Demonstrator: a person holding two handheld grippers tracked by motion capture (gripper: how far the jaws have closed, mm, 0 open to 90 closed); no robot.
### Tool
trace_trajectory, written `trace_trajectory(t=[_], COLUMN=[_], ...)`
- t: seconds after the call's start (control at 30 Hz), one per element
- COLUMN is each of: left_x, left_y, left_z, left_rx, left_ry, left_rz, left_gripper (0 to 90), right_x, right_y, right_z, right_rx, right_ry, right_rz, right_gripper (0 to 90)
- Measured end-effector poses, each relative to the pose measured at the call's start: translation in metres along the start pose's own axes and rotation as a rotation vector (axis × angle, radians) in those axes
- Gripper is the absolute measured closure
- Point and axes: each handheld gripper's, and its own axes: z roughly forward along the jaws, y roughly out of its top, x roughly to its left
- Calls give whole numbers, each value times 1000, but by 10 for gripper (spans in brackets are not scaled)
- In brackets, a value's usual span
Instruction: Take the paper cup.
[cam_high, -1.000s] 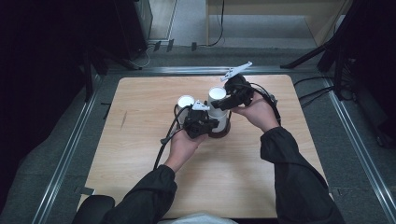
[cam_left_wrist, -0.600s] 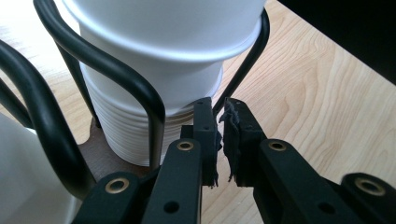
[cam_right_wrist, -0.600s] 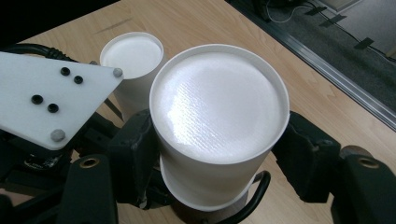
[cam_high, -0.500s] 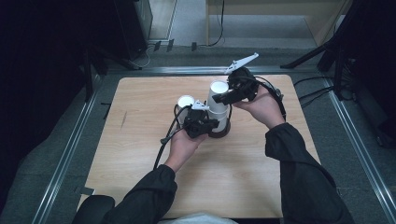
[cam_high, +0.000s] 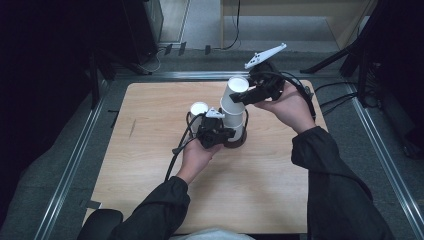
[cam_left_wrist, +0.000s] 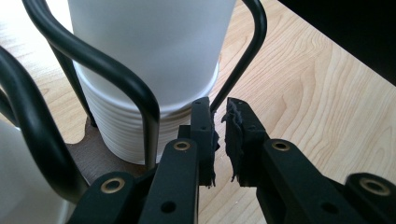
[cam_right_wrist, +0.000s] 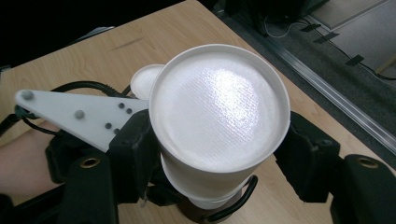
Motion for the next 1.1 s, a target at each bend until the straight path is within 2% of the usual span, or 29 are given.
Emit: trace_trajectory(t=[0.27, 0.33, 0.53, 0.6, 0.63, 0.67, 0.7, 0.87, 0.9, 0.93, 0.97, 1.03, 1.1], left_x=[-1, -5, -8, -7, -7, -7, -6, -6, -6, -6, -6, -5, -3], left_y=[0, 2, 2, 2, 2, 2, 2, 0, -1, -1, -2, -4, -5], left_z=[-4, -9, -19, -24, -24, -27, -29, -36, -39, -39, -41, -43, -47], left_rx=[5, -5, 19, 31, 31, 33, 53, 83, 97, 97, 103, 112, 112], left_ry=[-31, -47, -75, -104, -104, -124, -154, -176, -211, -211, -242, -247, -269], left_rz=[12, 27, 48, 57, 57, 64, 78, 118, 144, 144, 153, 152, 153], left_gripper=[798, 793, 757, 737, 728, 728, 680, 589, 544, 525, 498, 465, 436], right_x=[7, 9, 14, 15, 15, 16, 17, 18, 19, 19, 20, 20, 22], right_y=[7, 6, -4, -11, -11, -14, -21, -32, -39, -39, -44, -48, -53], right_z=[-23, -27, -37, -40, -40, -41, -43, -43, -43, -43, -41, -40, -38], right_rx=[2, 8, 28, 36, 36, 31, 31, 33, 33, 33, 36, 39, 42], right_ry=[14, 19, 41, 62, 62, 78, 87, 101, 110, 110, 116, 119, 127], right_rz=[-6, -12, -48, -52, -52, -50, -55, -45, -46, -46, -48, -45, -41], right_gripper=[339, 339, 339, 339, 339, 339, 340, 339, 339, 339, 339, 339, 339])
